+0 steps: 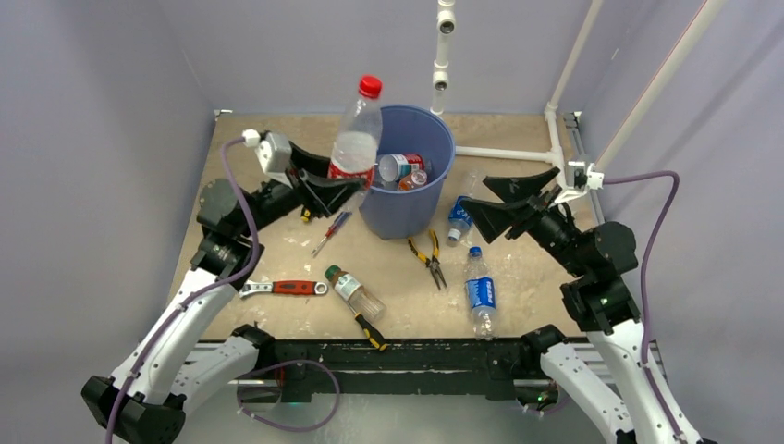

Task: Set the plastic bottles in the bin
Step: Pick up the plastic bottle at the center of the board.

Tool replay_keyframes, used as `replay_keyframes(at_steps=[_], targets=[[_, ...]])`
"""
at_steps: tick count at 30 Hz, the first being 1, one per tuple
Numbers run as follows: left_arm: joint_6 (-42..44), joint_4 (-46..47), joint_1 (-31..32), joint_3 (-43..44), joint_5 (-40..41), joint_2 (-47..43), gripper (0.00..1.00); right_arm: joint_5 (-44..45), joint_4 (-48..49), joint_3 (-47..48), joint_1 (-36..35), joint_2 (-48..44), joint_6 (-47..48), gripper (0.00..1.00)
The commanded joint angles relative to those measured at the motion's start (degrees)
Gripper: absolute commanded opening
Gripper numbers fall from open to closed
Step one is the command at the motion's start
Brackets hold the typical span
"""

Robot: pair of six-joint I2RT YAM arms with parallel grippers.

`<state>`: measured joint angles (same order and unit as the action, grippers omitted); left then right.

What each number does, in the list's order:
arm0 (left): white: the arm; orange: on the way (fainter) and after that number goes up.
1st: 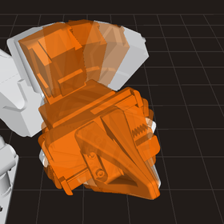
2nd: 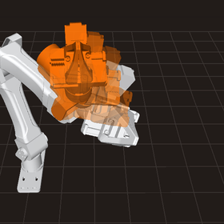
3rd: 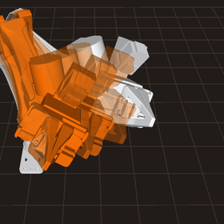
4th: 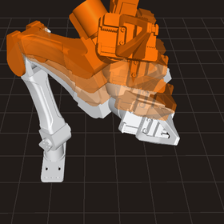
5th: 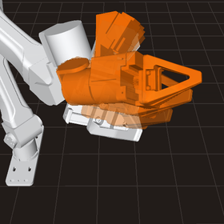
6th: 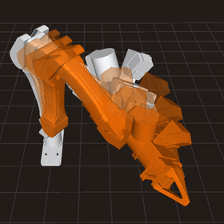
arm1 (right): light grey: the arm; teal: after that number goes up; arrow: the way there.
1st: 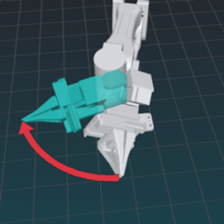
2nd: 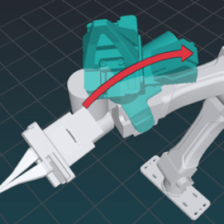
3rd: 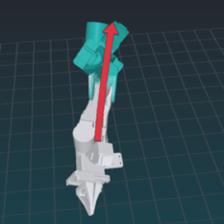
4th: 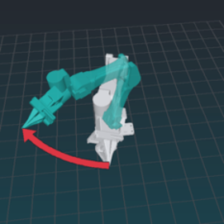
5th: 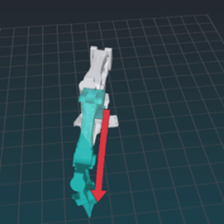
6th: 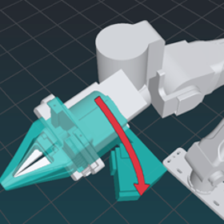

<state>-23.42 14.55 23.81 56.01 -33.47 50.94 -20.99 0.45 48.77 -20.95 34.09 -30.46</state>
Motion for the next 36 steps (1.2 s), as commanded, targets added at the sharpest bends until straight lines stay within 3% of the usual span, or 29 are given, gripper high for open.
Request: replay_keyframes(at_steps=[1,6,12,16,20,32,36], targets=[[0.6,11.0,3.7,-8.0,-5.7,-2.4,0.33,-9.5,13.4,4.3,-0.3,1.5,-2.3,0.92],[2.2,14.3,8.3,-13.1,-3.7,-5.6,0.32,-9.1,12.6,10.4,-0.3,5.5,-0.4,0.92],[-0.5,20.1,9.0,-18.3,-2.2,-7.6,0.3,-11.2,16.3,13.1,-1.4,10.8,-2.2,0.92],[-0.5,20.9,9.3,-19.3,-2.1,-7.4,0.29,-9.2,15.2,16.7,-6.7,14.5,-0.8,0.92],[-0.3,21.4,9.6,-19.8,-2.0,-7.3,0.28,-0.3,12.6,21.2,-15.3,18.5,3.0,0.92],[2.3,18.8,10.2,-20.6,1.1,-7.9,0.27,-2.0,22.6,22.9,-19.4,26.0,-0.2,0.9],[2.4,18.7,10.7,-20.6,1.2,-7.8,0.27,-0.6,20.0,25.6,-21.5,28.8,1.2,0.89]])
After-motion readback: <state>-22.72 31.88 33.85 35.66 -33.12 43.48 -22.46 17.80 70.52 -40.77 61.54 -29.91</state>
